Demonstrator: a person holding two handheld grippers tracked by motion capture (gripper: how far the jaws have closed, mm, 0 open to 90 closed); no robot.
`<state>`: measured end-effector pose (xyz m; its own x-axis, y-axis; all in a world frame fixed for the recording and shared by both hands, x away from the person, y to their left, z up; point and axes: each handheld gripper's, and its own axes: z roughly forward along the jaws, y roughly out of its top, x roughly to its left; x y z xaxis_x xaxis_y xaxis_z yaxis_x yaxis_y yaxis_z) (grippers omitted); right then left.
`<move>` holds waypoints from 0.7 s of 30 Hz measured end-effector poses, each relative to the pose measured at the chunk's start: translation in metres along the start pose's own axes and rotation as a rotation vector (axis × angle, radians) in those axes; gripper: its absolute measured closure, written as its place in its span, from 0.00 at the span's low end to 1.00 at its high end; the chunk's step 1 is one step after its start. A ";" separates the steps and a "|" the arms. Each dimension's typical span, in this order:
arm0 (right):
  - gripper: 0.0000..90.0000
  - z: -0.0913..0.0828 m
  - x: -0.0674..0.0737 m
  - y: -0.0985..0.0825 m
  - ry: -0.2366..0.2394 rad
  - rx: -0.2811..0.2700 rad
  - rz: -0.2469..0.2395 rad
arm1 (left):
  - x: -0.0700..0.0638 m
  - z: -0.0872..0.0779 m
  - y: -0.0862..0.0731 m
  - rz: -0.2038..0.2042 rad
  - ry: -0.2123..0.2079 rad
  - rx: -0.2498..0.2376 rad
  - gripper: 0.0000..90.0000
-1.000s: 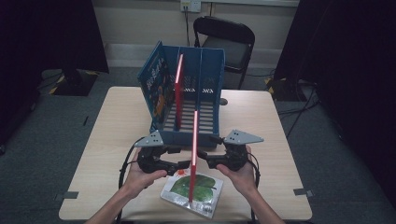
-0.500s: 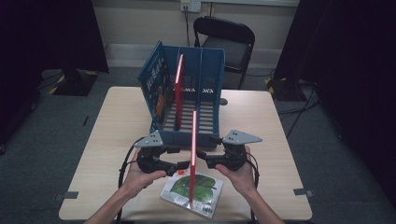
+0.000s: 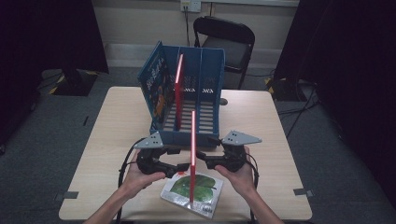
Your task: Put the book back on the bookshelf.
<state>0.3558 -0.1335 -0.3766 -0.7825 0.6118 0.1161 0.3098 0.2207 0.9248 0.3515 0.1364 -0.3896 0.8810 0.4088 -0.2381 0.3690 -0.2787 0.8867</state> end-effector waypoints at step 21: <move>0.35 -0.002 0.006 0.001 0.022 -0.005 -0.026 | 0.000 -0.001 -0.002 -0.005 -0.014 0.010 0.27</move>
<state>0.3503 -0.1313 -0.3737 -0.8016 0.5894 0.1002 0.2869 0.2323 0.9294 0.3506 0.1381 -0.3912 0.8829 0.3985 -0.2484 0.3768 -0.2854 0.8813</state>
